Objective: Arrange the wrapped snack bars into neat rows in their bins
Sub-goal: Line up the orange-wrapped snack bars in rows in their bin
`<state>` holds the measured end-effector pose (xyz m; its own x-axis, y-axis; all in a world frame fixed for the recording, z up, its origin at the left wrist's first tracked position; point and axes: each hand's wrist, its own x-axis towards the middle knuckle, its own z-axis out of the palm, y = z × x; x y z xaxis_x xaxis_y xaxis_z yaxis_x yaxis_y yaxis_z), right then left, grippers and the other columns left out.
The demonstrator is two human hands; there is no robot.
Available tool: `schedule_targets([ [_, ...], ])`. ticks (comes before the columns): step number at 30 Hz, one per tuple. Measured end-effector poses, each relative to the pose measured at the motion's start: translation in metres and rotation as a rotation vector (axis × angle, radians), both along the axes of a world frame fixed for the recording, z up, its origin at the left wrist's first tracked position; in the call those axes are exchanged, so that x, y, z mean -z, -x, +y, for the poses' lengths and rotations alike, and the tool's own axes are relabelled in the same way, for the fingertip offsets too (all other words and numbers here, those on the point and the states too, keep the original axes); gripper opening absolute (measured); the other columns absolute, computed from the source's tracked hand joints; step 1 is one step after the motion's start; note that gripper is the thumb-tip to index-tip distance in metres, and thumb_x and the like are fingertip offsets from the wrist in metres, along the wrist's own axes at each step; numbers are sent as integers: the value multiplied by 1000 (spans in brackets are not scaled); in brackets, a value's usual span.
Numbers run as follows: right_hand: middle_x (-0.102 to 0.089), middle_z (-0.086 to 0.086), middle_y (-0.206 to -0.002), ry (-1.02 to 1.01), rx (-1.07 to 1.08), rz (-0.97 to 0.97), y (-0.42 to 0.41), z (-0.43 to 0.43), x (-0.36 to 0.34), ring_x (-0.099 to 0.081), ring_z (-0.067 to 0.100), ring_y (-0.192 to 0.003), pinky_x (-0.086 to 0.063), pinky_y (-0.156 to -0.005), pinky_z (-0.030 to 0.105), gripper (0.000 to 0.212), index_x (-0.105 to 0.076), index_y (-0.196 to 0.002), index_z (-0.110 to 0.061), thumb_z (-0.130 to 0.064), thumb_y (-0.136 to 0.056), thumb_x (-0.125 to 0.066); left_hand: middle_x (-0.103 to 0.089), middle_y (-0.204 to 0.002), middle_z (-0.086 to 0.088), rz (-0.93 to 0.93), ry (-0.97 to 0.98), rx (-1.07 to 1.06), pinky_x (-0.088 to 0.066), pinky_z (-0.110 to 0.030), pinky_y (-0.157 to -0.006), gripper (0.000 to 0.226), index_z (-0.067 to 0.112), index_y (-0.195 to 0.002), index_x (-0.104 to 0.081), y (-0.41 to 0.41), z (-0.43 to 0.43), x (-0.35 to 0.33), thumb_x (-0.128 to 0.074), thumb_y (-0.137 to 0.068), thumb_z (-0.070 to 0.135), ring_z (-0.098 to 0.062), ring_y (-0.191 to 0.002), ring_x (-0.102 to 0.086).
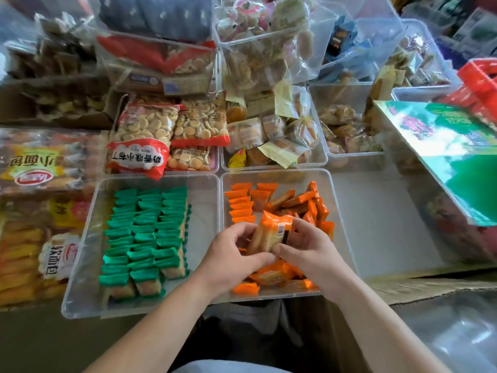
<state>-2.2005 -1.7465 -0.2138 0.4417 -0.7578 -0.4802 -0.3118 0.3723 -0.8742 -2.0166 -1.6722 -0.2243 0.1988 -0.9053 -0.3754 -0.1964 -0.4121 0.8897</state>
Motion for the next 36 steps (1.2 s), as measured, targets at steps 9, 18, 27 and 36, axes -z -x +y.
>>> schedule_targets([
  [9,-80,-4,-98,14,247,79,5,2,-24,-77,16,-93,-64,-86,47,30,-68,-112,-25,-23,-86,-83,-80,-102,4,208,-4,-200,-61,-41,-94,27,22,-109,-75,-5,12,-12,-85,-85,12,-14,-97,-76],
  [18,-73,-1,-81,119,213,160,-7,17,-28,-71,16,-76,-64,-77,45,39,-55,-92,-18,-36,-80,-87,-79,-95,4,237,31,-244,-61,-27,-83,25,20,-104,-72,19,14,-26,-87,-84,21,-11,-93,-75],
  [27,-75,8,-90,126,149,55,-6,24,-42,-75,24,-84,-64,-64,37,32,-64,-97,-10,-31,-83,-85,-79,-98,4,271,68,-228,-61,-29,-87,22,20,-107,-73,10,19,-31,-84,-88,19,-11,-96,-75],
  [36,-76,7,-95,76,222,28,-3,23,-34,-76,28,-82,-63,-64,36,22,-61,-101,-13,-5,-89,-77,-79,-103,5,316,51,-252,-62,-32,-88,24,20,-112,-71,8,25,-22,-80,-91,16,-11,-101,-74],
])
